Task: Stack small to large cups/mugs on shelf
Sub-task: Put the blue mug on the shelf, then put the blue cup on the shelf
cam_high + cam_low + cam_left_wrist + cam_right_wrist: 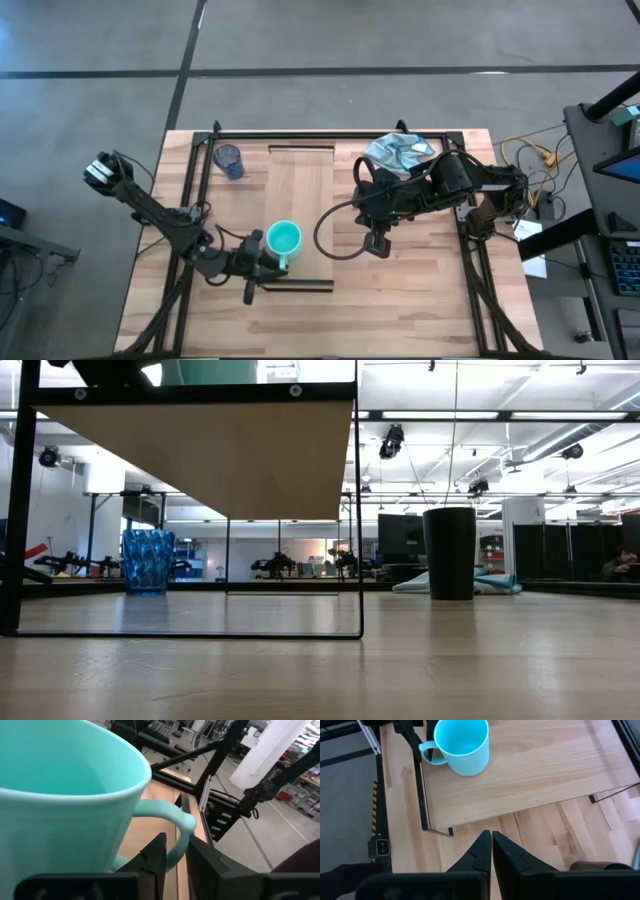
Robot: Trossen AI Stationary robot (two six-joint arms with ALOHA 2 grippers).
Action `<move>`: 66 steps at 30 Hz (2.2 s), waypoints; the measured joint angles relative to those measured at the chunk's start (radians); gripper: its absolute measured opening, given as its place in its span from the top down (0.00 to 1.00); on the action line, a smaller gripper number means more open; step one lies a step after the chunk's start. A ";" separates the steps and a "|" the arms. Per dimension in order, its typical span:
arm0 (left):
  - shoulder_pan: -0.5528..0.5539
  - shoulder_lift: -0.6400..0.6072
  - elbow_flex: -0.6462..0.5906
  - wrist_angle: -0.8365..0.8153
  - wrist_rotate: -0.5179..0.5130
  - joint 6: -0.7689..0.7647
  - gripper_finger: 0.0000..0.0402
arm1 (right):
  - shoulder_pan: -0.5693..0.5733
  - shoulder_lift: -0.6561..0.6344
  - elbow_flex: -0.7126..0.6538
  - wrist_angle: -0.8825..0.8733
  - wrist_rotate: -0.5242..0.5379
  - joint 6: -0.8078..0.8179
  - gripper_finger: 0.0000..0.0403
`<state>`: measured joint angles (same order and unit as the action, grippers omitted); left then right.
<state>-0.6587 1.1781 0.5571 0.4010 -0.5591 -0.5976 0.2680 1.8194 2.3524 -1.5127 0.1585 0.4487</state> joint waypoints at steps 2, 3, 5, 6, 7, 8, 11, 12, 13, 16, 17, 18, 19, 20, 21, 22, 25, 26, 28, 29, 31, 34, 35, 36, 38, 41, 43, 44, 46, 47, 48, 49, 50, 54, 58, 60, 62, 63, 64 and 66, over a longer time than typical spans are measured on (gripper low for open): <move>-0.004 -0.003 0.000 0.000 0.000 0.000 0.86 | 0.000 0.000 0.000 0.000 0.000 -0.001 0.98; -0.006 -0.005 0.000 -0.001 0.000 0.000 0.86 | 0.000 0.000 0.000 0.000 0.000 -0.001 0.98; -0.009 -0.013 0.000 0.000 0.000 0.000 0.86 | 0.000 0.000 0.000 -0.001 0.000 -0.001 0.98; -0.011 -0.018 0.000 -0.001 0.000 0.000 0.86 | 0.000 0.000 0.000 -0.001 0.000 -0.001 0.98; -0.013 -0.023 0.000 -0.001 0.001 0.000 0.86 | 0.000 0.000 0.000 -0.001 0.000 -0.001 0.98; -0.015 -0.029 0.000 -0.006 0.001 0.000 0.86 | 0.000 0.000 0.000 -0.001 0.000 -0.001 0.98; -0.024 -0.054 0.000 -0.049 0.001 -0.013 0.86 | 0.000 0.000 0.000 -0.001 0.000 -0.001 0.98; -0.025 -0.063 0.000 -0.068 0.001 -0.027 0.86 | 0.000 0.000 0.000 -0.001 0.000 -0.001 0.98; -0.026 -0.072 0.000 -0.092 0.002 -0.042 0.86 | 0.000 0.000 0.000 -0.001 0.000 -0.001 0.98; -0.031 -0.097 -0.001 -0.141 0.002 -0.053 0.86 | 0.000 0.000 0.000 -0.001 0.000 0.000 0.98; -0.031 -0.105 -0.001 -0.145 0.002 -0.053 0.86 | 0.000 0.000 0.000 -0.001 0.000 -0.001 0.98; -0.031 -0.116 0.000 -0.152 0.002 -0.053 0.86 | 0.000 0.000 0.000 -0.001 0.000 -0.001 0.98; -0.031 -0.127 0.000 -0.162 0.001 -0.052 0.86 | 0.000 0.000 0.000 -0.001 0.000 -0.001 0.98; -0.031 -0.137 0.000 -0.167 0.002 -0.052 0.86 | 0.000 0.000 0.000 -0.001 0.000 -0.001 0.98; -0.032 -0.150 0.000 -0.176 0.002 -0.052 0.86 | 0.000 0.000 0.000 -0.001 0.000 0.000 0.98; -0.032 -0.166 0.000 -0.190 0.002 -0.053 0.86 | 0.000 0.000 0.000 -0.001 0.000 0.000 0.98; -0.032 -0.221 0.000 -0.218 0.001 -0.075 0.86 | 0.000 0.000 0.000 -0.001 0.000 -0.003 0.98; -0.032 -0.241 0.000 -0.227 0.002 -0.087 0.86 | 0.000 0.000 0.000 -0.002 0.000 -0.004 0.98; -0.032 -0.286 -0.001 -0.242 0.001 -0.104 0.86 | 0.000 0.000 0.000 -0.002 0.000 -0.014 0.98; -0.032 -0.308 -0.001 -0.240 0.001 -0.104 0.86 | 0.000 0.000 0.000 -0.002 0.000 -0.027 0.98; -0.032 -0.359 0.008 -0.267 0.000 -0.104 0.86 | 0.000 0.000 0.000 -0.002 0.006 -0.064 0.98; -0.031 -0.430 0.047 -0.368 -0.030 -0.104 0.86 | 0.000 0.000 0.000 -0.002 0.067 -0.084 0.98; -0.030 -0.451 0.062 -0.417 -0.050 -0.104 0.86 | -0.001 0.000 0.000 -0.002 0.091 -0.084 0.98; -0.030 -0.473 0.081 -0.472 -0.070 -0.104 0.86 | -0.003 0.000 0.000 -0.002 0.109 -0.084 0.98; -0.030 -0.507 0.133 -0.600 -0.115 -0.103 0.86 | -0.010 0.000 0.000 -0.002 0.129 -0.083 0.98; -0.028 -0.533 0.229 -0.828 -0.177 -0.104 0.86 | -0.020 0.000 0.000 -0.002 0.132 -0.079 0.98; -0.028 -0.532 0.301 -0.967 -0.213 -0.104 0.86 | -0.027 0.000 0.000 -0.001 0.133 -0.064 0.98; -0.028 -0.529 0.338 -1.037 -0.232 -0.104 0.86 | -0.031 0.001 0.000 -0.001 0.133 -0.056 0.98; -0.028 -0.513 0.413 -1.171 -0.272 -0.104 0.86 | -0.036 0.002 0.000 0.000 0.134 -0.051 0.98; -0.025 -0.502 0.453 -1.233 -0.289 -0.104 0.86 | -0.036 0.003 0.000 0.000 0.134 -0.051 0.98; -0.022 -0.491 0.493 -1.291 -0.299 -0.104 0.86 | -0.038 0.003 0.000 0.000 0.134 -0.051 0.98; -0.018 -0.477 0.530 -1.345 -0.309 -0.103 0.86 | -0.040 0.003 0.000 0.000 0.134 -0.051 0.98; -0.013 -0.462 0.571 -1.401 -0.311 -0.104 0.86 | -0.042 0.003 0.000 0.000 0.134 -0.051 0.98; 0.016 -0.401 0.715 -1.596 -0.311 -0.104 0.86 | -0.068 0.003 0.000 -0.003 0.153 -0.056 0.98; 0.051 -0.334 0.825 -1.766 -0.306 -0.105 0.86 | -0.114 0.003 0.000 -0.018 0.158 -0.056 0.98; 0.071 -0.309 0.865 -1.844 -0.280 -0.108 0.86 | -0.141 0.003 0.000 -0.032 0.158 -0.057 0.98; 0.096 -0.281 0.887 -1.924 -0.247 -0.145 0.86 | -0.172 0.003 0.000 -0.034 0.158 -0.063 0.98; 0.109 -0.268 0.892 -1.965 -0.226 -0.181 0.86 | -0.188 0.003 0.000 -0.034 0.157 -0.071 0.98; 0.123 -0.257 0.892 -1.979 -0.200 -0.213 0.86 | -0.205 0.003 0.000 -0.034 0.158 -0.085 0.98; 0.156 -0.251 0.881 -1.965 -0.155 -0.203 0.86 | -0.236 0.003 0.000 -0.033 0.158 -0.119 0.98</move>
<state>-0.5024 0.9267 1.4378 -1.5642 -0.7142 -0.8003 0.0324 1.8221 2.3527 -1.5462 0.3164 0.3299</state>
